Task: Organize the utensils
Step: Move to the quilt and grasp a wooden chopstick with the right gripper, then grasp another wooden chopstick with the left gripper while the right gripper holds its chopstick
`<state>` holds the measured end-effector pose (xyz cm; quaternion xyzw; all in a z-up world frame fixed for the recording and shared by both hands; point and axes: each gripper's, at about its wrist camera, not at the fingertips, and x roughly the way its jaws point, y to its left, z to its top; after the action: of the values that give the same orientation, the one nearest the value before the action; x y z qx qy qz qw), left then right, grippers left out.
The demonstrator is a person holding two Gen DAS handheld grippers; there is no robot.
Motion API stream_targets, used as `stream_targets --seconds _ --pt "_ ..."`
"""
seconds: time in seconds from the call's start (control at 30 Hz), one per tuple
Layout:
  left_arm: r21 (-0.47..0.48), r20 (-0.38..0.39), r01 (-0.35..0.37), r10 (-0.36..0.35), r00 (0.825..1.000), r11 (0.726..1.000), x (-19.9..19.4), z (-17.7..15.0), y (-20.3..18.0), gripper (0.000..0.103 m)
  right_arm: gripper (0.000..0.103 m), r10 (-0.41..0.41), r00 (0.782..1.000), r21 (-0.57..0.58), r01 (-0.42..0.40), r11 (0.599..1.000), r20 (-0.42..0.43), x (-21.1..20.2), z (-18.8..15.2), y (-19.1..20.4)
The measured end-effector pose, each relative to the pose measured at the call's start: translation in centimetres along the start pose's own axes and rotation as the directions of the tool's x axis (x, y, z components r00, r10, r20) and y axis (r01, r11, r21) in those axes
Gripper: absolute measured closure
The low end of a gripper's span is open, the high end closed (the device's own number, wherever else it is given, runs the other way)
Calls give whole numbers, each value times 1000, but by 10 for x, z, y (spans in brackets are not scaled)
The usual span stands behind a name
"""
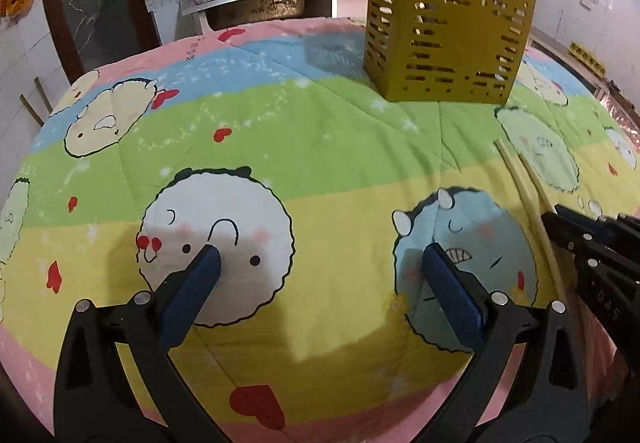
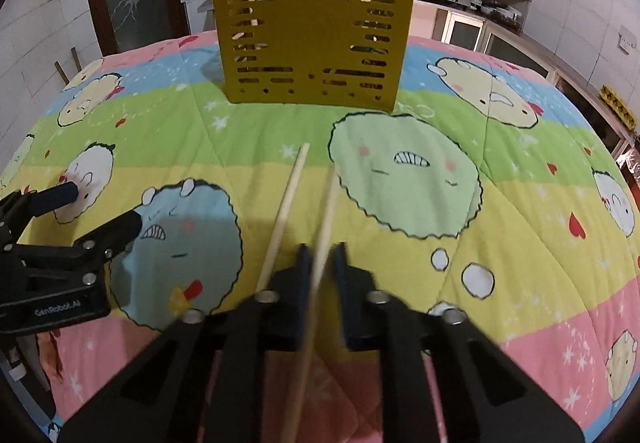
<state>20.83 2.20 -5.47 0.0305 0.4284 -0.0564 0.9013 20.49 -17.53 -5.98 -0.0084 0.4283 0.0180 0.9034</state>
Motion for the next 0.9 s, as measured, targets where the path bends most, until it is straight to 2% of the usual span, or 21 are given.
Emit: stream_targets --seconds 0.1,0.27,0.53,0.63,0.7,0.77,0.9 --pt "-46 29 1 1 1000 999 -6 5 -2 5 97 10 1000 10 -10 1000 7 -2 1 -6" --pt "-77 27 37 -35 999 996 -12 15 -20 5 97 -3 1000 37 2 999 16 -5 0 -30" --pt "-25 14 78 -78 997 997 -6 19 -70 6 97 -30 999 114 28 993 16 -8 -5 -83" --pt "15 0 79 -79 997 997 -1 17 -94 6 97 -9 1000 135 7 991 14 -5 -9 -95" --pt "30 -9 80 -80 997 996 2 15 -103 10 97 2 1000 141 -5 990 20 -5 -12 -98" --pt "45 -36 86 -84 996 995 8 14 -110 22 97 11 1000 146 -15 989 26 -5 -13 -100" --pt "60 -37 67 -65 997 996 11 12 -115 29 97 25 999 158 -29 987 28 -4 -14 -103"
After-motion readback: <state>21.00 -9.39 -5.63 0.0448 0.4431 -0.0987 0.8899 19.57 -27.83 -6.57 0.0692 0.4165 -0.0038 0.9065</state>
